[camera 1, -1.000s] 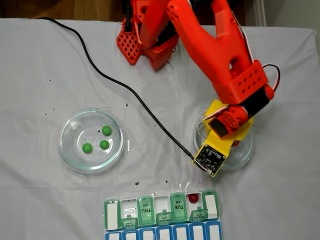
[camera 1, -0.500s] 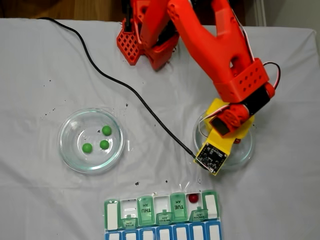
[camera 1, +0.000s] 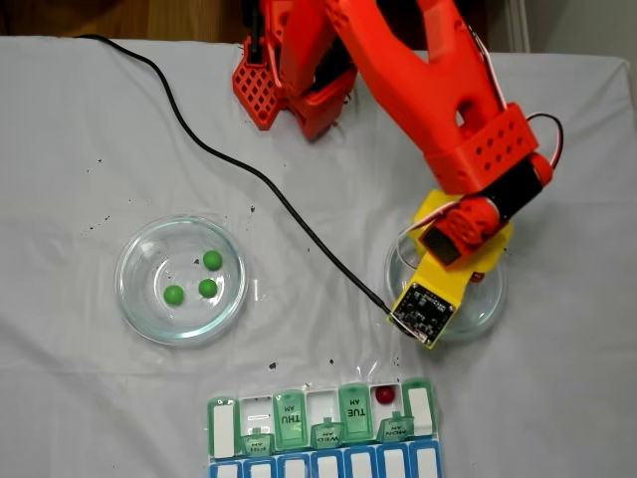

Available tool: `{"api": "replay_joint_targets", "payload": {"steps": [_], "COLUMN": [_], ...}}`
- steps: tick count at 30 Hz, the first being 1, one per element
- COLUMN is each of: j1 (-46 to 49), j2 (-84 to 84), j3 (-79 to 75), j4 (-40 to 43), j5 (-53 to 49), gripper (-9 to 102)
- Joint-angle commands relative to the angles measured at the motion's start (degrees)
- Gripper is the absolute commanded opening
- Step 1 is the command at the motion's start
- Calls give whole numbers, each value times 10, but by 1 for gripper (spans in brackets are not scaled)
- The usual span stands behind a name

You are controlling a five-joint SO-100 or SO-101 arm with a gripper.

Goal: Sort medicines into box.

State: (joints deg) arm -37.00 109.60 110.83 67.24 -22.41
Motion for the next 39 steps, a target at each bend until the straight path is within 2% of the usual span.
{"api": "replay_joint_targets", "payload": {"steps": [1, 9, 20, 28, 32, 39], "j1": [40, 148, 293, 340, 352, 338], "j2": [101, 114, -20, -76, -91, -101], "j3": [-97, -195, -302, -380, -404, -375], "j4": [7, -18, -54, -3, 27, 30], "j5": [14, -27, -84, -220, -246, -278], "gripper": [0, 0, 0, 0, 0, 0]}}
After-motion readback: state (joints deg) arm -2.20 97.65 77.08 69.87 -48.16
